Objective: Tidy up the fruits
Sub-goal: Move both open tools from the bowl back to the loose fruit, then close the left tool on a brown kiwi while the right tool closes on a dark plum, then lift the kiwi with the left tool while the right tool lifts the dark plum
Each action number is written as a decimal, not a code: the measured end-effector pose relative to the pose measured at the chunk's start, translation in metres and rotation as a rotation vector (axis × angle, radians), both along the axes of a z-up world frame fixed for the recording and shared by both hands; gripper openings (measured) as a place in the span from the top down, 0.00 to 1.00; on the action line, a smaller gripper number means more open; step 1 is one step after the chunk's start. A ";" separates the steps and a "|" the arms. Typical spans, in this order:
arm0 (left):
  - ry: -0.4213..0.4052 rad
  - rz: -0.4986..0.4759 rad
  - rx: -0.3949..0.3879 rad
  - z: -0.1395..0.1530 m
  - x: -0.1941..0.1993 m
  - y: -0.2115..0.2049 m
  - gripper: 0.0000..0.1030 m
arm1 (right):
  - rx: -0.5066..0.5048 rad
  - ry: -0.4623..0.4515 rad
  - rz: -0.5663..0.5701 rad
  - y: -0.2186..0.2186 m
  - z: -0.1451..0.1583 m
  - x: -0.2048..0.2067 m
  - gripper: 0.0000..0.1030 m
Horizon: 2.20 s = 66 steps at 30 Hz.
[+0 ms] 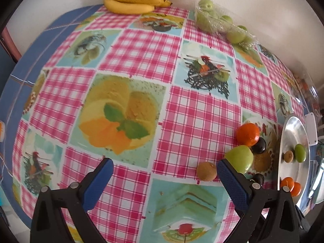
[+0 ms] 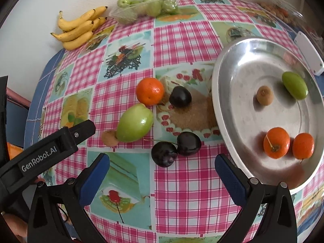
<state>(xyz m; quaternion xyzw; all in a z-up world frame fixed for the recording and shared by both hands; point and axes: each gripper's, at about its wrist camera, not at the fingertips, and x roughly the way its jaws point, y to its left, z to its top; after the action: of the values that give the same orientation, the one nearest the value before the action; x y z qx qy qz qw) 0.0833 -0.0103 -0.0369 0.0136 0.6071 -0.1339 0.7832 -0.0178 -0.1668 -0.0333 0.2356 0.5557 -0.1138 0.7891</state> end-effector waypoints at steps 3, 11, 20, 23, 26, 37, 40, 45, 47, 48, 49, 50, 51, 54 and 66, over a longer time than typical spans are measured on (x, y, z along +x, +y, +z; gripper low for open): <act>0.014 -0.012 -0.009 -0.003 -0.001 -0.004 0.01 | -0.004 0.008 -0.004 0.000 -0.003 0.001 0.00; 0.049 -0.048 -0.044 -0.007 -0.004 -0.014 0.20 | -0.016 0.037 -0.003 0.002 -0.013 0.010 0.04; 0.122 -0.068 -0.174 -0.011 -0.004 -0.019 0.66 | -0.030 0.041 -0.002 0.002 -0.016 0.011 0.34; 0.131 -0.070 -0.177 -0.013 -0.005 -0.021 0.72 | -0.030 0.038 -0.006 0.001 -0.014 0.010 0.36; 0.136 -0.069 -0.191 -0.014 -0.005 -0.021 0.74 | -0.043 0.048 -0.010 0.001 -0.014 0.010 0.41; 0.110 -0.062 -0.178 -0.010 -0.003 -0.018 0.74 | -0.029 0.047 -0.023 -0.003 -0.011 0.005 0.51; 0.110 -0.052 -0.176 -0.010 -0.003 -0.016 0.74 | -0.024 0.039 -0.025 -0.004 -0.007 0.003 0.51; 0.102 -0.045 -0.184 -0.008 -0.003 -0.015 0.74 | -0.007 0.059 -0.020 -0.001 -0.008 0.001 0.51; 0.102 -0.046 -0.183 -0.008 -0.003 -0.016 0.74 | -0.004 0.071 -0.018 0.000 -0.010 0.001 0.51; 0.105 -0.045 -0.183 -0.008 -0.003 -0.016 0.74 | 0.001 0.073 -0.016 0.000 -0.011 0.001 0.51; 0.108 -0.044 -0.183 -0.009 -0.003 -0.015 0.74 | 0.005 0.074 -0.015 0.000 -0.012 0.002 0.52; 0.111 -0.042 -0.184 -0.009 -0.002 -0.015 0.74 | 0.011 0.074 -0.014 0.000 -0.013 0.002 0.52; 0.113 -0.040 -0.184 -0.009 -0.003 -0.014 0.74 | 0.013 0.074 -0.012 0.000 -0.014 0.003 0.53; 0.115 -0.036 -0.182 -0.010 -0.003 -0.014 0.74 | 0.000 0.084 -0.016 -0.001 -0.016 0.004 0.53; 0.120 -0.025 -0.174 -0.011 -0.002 -0.015 0.74 | -0.004 0.089 -0.010 0.002 -0.012 0.006 0.59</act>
<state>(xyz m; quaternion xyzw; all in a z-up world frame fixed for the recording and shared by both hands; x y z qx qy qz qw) 0.0815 -0.0251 -0.0482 -0.0549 0.6388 -0.1967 0.7418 -0.0119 -0.1652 -0.0448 0.2316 0.5889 -0.1291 0.7635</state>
